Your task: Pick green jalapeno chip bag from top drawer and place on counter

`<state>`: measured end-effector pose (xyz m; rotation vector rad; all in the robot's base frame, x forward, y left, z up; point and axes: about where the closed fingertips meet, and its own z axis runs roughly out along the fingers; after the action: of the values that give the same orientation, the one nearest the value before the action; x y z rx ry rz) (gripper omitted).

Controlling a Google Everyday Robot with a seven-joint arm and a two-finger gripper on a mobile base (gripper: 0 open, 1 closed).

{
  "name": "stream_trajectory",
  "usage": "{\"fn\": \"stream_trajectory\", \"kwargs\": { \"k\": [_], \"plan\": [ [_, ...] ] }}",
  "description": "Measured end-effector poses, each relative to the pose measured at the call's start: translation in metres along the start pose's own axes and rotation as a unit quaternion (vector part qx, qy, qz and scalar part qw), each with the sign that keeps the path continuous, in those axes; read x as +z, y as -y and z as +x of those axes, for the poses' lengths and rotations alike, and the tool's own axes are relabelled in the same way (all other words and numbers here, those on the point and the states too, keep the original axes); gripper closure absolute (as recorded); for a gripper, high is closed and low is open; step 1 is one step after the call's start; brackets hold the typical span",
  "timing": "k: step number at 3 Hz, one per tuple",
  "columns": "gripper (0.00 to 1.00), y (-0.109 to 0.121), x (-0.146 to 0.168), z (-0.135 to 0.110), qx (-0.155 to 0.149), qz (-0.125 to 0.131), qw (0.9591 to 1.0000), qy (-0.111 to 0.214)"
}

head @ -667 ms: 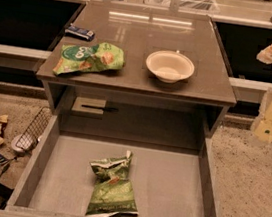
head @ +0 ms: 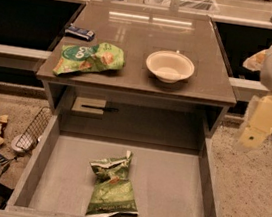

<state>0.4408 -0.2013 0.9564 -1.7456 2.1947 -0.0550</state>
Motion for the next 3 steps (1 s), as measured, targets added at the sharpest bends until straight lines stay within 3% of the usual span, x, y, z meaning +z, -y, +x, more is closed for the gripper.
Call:
{"fn": "stream_trajectory", "kwargs": {
  "k": [1, 3],
  "plan": [
    [0.0, -0.018, 0.048, -0.021, -0.023, -0.014, 0.9989, 0.037],
    [0.0, -0.061, 0.166, -0.066, -0.021, -0.056, 0.9955, 0.073]
  ]
}}
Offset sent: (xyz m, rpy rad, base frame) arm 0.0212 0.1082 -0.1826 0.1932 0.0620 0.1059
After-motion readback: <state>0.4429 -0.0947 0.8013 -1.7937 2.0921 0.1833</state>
